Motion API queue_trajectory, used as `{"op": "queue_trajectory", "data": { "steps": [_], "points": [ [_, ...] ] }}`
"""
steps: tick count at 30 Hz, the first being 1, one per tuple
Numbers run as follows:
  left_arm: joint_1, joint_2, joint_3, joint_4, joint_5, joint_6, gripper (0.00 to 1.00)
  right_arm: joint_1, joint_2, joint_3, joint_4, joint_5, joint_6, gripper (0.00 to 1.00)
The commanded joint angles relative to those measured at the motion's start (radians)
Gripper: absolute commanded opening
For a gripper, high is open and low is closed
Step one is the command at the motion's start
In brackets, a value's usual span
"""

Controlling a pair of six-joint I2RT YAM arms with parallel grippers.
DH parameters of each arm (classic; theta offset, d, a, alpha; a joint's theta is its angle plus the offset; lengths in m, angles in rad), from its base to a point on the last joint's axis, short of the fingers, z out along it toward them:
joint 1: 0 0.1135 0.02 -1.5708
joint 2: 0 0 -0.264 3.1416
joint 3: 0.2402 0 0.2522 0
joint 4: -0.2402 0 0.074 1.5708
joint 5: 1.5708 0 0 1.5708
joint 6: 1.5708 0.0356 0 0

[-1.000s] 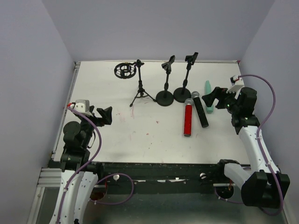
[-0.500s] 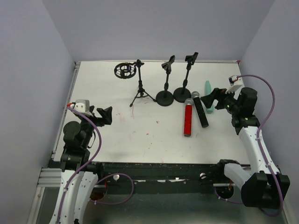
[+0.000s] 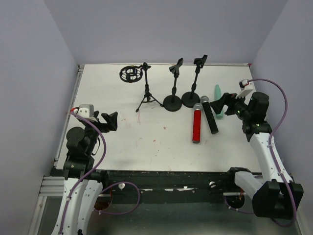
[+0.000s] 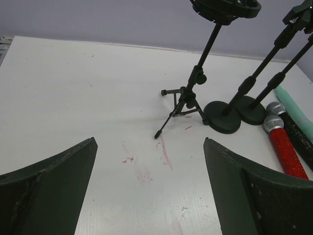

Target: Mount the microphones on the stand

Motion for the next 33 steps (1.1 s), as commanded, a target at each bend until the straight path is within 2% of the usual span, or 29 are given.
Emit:
{"op": "queue_trajectory", "data": {
  "steps": [1, 16, 19, 25, 29, 33],
  "points": [
    [0.004, 0.005, -0.005, 0.019, 0.02, -0.011, 0.99, -0.006, -0.011, -0.011, 0.024, -0.028, -0.02, 1.0],
    [0.002, 0.037, -0.017, 0.058, -0.029, -0.033, 0.98, -0.006, 0.003, -0.011, 0.026, 0.007, -0.027, 1.0],
    [0.004, 0.034, -0.024, 0.072, 0.026, -0.048, 0.98, -0.004, 0.005, -0.021, 0.023, -0.007, -0.047, 1.0],
    [0.004, 0.021, -0.041, 0.087, 0.12, -0.126, 0.98, -0.006, 0.015, -0.071, 0.038, -0.182, -0.144, 1.0],
    [0.004, -0.001, -0.055, 0.085, 0.157, -0.195, 0.98, -0.004, 0.069, -0.045, -0.008, -0.151, -0.194, 1.0],
    [0.004, -0.03, -0.083, 0.061, 0.186, -0.27, 0.98, -0.003, 0.184, 0.038, -0.147, -0.137, -0.277, 1.0]
  ]
}}
